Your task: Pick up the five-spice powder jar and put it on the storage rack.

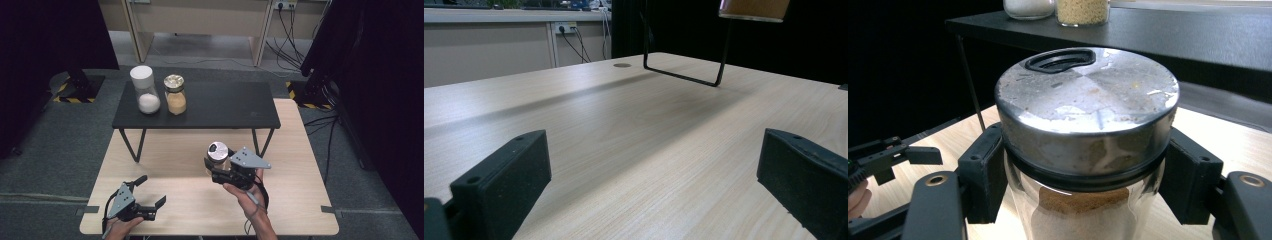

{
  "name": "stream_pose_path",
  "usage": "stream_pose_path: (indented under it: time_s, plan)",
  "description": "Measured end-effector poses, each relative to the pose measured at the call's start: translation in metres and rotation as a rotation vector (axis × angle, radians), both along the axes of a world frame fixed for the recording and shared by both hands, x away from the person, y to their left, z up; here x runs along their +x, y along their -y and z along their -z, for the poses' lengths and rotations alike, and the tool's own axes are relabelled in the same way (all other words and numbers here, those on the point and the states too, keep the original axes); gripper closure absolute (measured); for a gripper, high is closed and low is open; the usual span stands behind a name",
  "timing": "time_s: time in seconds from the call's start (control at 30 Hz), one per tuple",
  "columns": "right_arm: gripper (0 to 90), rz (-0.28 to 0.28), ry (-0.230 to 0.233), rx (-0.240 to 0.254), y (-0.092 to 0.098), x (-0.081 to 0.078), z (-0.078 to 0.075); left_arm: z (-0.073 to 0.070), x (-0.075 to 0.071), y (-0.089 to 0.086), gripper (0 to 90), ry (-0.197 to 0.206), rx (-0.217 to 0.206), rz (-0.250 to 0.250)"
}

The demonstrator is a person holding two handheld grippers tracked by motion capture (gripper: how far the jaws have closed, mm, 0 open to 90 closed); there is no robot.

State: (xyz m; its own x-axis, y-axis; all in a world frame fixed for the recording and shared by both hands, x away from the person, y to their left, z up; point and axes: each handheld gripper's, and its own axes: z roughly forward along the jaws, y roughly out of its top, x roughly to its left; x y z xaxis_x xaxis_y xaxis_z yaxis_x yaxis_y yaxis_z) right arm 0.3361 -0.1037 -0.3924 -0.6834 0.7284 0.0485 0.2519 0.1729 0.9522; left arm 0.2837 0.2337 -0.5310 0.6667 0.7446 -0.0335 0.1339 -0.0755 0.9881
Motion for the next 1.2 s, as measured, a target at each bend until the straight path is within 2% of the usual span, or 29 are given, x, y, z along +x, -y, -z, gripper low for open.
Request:
stream_pose_path:
  time_s: [0.33,0.4,0.77,1.2]
  plan:
    - [30.4,-0.044,0.0,-0.023,-0.012,0.006,-0.022,0.0,0.0,0.0,0.4,-0.001,-0.001,0.0]
    - [30.4,-0.051,-0.004,-0.015,-0.013,0.008,-0.026,0.0,0.0,0.0,0.4,-0.001,-0.001,0.0]
    - [30.4,-0.059,-0.02,-0.014,-0.015,0.017,-0.04,0.0,0.0,0.0,0.4,-0.003,-0.002,0.0]
    - [30.4,-0.08,-0.04,-0.009,-0.021,0.029,-0.071,0.0,0.0,0.0,0.4,-0.002,-0.004,0.0]
